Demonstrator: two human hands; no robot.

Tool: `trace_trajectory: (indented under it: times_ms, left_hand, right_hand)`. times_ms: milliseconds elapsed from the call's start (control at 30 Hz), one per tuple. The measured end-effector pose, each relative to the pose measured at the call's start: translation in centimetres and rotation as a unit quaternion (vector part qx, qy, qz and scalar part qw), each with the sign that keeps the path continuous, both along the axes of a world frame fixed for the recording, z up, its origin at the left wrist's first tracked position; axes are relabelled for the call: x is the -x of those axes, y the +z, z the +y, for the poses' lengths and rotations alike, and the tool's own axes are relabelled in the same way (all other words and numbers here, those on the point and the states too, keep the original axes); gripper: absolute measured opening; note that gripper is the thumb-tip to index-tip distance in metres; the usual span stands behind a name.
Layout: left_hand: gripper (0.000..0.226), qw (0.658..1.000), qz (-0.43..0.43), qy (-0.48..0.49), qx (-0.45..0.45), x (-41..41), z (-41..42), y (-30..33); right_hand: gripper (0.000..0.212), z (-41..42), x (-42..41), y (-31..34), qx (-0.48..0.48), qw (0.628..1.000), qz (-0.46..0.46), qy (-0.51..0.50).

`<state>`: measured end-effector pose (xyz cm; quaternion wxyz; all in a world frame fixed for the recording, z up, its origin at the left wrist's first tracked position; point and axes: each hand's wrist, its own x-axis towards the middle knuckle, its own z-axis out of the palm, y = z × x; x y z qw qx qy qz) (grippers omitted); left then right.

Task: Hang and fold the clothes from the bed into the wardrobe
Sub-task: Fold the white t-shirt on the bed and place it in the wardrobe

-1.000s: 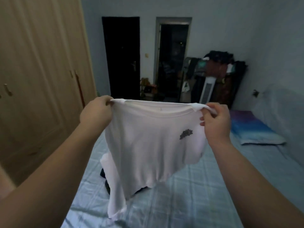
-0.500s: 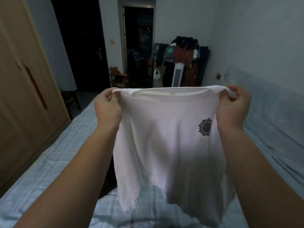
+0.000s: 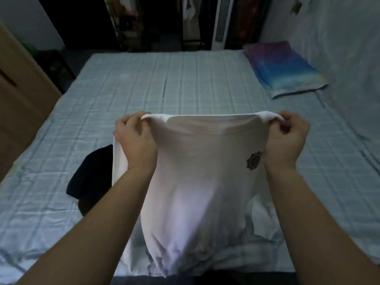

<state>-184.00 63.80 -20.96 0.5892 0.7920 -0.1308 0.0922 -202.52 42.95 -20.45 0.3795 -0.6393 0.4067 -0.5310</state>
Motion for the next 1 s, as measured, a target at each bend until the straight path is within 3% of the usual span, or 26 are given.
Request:
trace_trajectory:
  times_ms: [133, 367, 533, 633, 700, 767, 867, 1000]
  left_hand:
    - [0.025, 0.995, 0.043, 0.026, -0.084, -5.9, -7.1, -8.0]
    - [0.047, 0.967, 0.046, 0.025, -0.25, -21.9, -20.7, -26.1]
    - [0.029, 0.917, 0.053, 0.003, -0.396, -29.2, -27.3, -36.9]
    - [0.031, 0.894, 0.09, -0.008, -0.438, -32.1, -29.2, -41.8]
    - [0.033, 0.875, 0.124, -0.011, -0.467, -32.4, -30.1, -44.1]
    - [0.052, 0.888, 0.143, 0.003, -0.437, -31.0, -30.9, -45.3]
    - [0.075, 0.898, 0.1, 0.007, -0.428, -28.3, -31.0, -45.6]
    - [0.055, 0.905, -0.081, -0.091, -0.407, -26.9, -30.3, -46.7]
  right_hand:
    - [0.013, -8.0, -6.7, -8.5, -0.072, 0.995, 0.068, 0.025]
    - [0.015, -23.1, -21.4, -26.5, -0.103, 0.97, 0.209, 0.074]
    - [0.02, -29.7, -27.5, -37.5, -0.099, 0.943, 0.301, 0.101]
    - [0.029, -30.8, -29.8, -42.0, -0.102, 0.911, 0.388, 0.1]
    - [0.046, -30.5, -30.3, -44.0, -0.075, 0.891, 0.439, 0.085]
    - [0.066, -29.8, -30.0, -45.2, -0.044, 0.888, 0.449, 0.084]
    - [0.071, -28.8, -28.6, -46.2, 0.011, 0.886, 0.451, 0.106]
    - [0.03, -29.6, -27.2, -46.7, 0.12, 0.871, 0.447, 0.162]
